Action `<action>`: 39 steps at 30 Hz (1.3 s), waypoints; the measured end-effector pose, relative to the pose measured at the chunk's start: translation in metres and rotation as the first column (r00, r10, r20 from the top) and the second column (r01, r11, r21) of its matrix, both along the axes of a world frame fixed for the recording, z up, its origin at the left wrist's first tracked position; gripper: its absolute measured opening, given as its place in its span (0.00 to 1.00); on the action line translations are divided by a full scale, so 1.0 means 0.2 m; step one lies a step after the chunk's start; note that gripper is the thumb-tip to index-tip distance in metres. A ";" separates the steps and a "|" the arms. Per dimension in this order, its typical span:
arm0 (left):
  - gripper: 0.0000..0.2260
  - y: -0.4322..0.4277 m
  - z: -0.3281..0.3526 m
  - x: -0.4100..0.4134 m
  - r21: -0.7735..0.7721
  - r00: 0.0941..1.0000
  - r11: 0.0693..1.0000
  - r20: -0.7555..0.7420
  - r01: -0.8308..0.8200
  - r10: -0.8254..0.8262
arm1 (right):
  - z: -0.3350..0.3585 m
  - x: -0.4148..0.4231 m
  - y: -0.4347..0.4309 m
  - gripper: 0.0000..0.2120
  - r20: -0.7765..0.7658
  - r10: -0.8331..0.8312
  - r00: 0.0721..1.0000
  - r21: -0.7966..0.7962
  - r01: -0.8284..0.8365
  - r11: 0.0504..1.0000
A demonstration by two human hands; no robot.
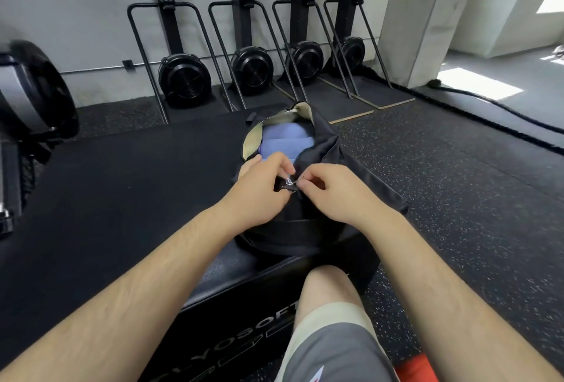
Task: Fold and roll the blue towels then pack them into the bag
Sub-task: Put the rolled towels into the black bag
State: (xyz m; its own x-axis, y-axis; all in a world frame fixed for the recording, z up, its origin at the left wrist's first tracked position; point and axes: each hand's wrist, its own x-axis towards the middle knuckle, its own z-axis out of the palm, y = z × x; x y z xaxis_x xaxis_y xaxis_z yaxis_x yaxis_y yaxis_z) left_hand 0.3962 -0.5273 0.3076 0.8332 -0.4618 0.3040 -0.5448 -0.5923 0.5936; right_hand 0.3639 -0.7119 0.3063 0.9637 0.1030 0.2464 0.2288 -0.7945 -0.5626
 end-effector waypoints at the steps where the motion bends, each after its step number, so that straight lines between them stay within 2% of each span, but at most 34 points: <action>1: 0.10 0.00 0.00 -0.01 -0.017 0.999 1.000 0.036 -0.002 0.002 | 0.02 0.00 0.00 0.04 0.021 0.006 1.000 0.015 -0.006 1.000; 6: 0.09 0.02 0.01 -0.06 -0.074 0.992 0.997 0.125 -0.024 0.033 | 0.05 0.01 0.04 0.04 0.100 0.047 0.994 0.067 -0.054 0.996; 10: 0.09 0.04 -0.02 -0.07 -0.137 0.989 0.989 0.132 -0.047 0.065 | 0.06 0.02 0.07 0.05 0.163 0.056 0.985 0.059 -0.066 0.996; 12: 0.08 0.05 -0.04 -0.09 -0.186 0.969 0.981 0.229 -0.047 0.090 | 0.07 0.03 0.07 0.05 0.194 0.016 0.981 0.056 -0.028 0.998; 14: 0.06 0.04 -0.04 -0.13 -0.271 0.940 0.957 0.289 -0.102 0.182 | 0.08 0.03 0.09 0.06 0.214 -0.022 0.977 0.054 0.011 0.998; 16: 0.05 0.01 -0.02 -0.15 -0.322 0.933 0.922 0.213 -0.214 0.291 | 0.09 0.03 0.12 0.07 0.211 -0.046 0.976 0.065 0.033 0.997; 18: 0.09 -0.01 -0.02 -0.14 -0.276 0.932 0.902 0.053 -0.331 0.358 | 0.10 0.04 0.13 0.07 0.193 -0.072 0.979 0.104 0.052 0.993; 20: 0.10 -0.02 -0.02 -0.13 -0.236 0.935 0.905 -0.061 -0.354 0.349 | 0.11 0.05 0.15 0.07 0.160 -0.106 0.981 0.160 0.080 0.984; 22: 0.12 -0.03 -0.03 -0.13 -0.267 0.938 0.899 -0.117 -0.346 0.327 | 0.13 0.07 0.18 0.07 0.111 -0.125 0.986 0.206 0.100 0.973; 28: 0.10 0.09 -0.01 -0.13 -0.378 0.899 0.819 -0.106 -0.431 0.424 | 0.20 0.11 0.39 0.08 0.039 -0.060 0.997 0.231 0.049 0.972; 32: 0.08 0.31 0.00 -0.11 -0.364 0.889 0.812 -0.138 -0.456 0.437 | 0.21 0.18 0.62 0.11 0.011 0.010 1.000 0.196 -0.012 0.981; 36: 0.05 0.63 0.05 -0.07 -0.265 0.880 0.840 -0.098 -0.474 0.465 | 0.23 0.27 0.91 0.12 -0.038 0.085 0.996 0.207 -0.075 0.975; 39: 0.07 0.88 0.09 -0.01 -0.123 0.870 0.861 -0.049 -0.493 0.491 | 0.26 0.33 1.16 0.13 -0.056 0.121 0.991 0.206 -0.108 0.973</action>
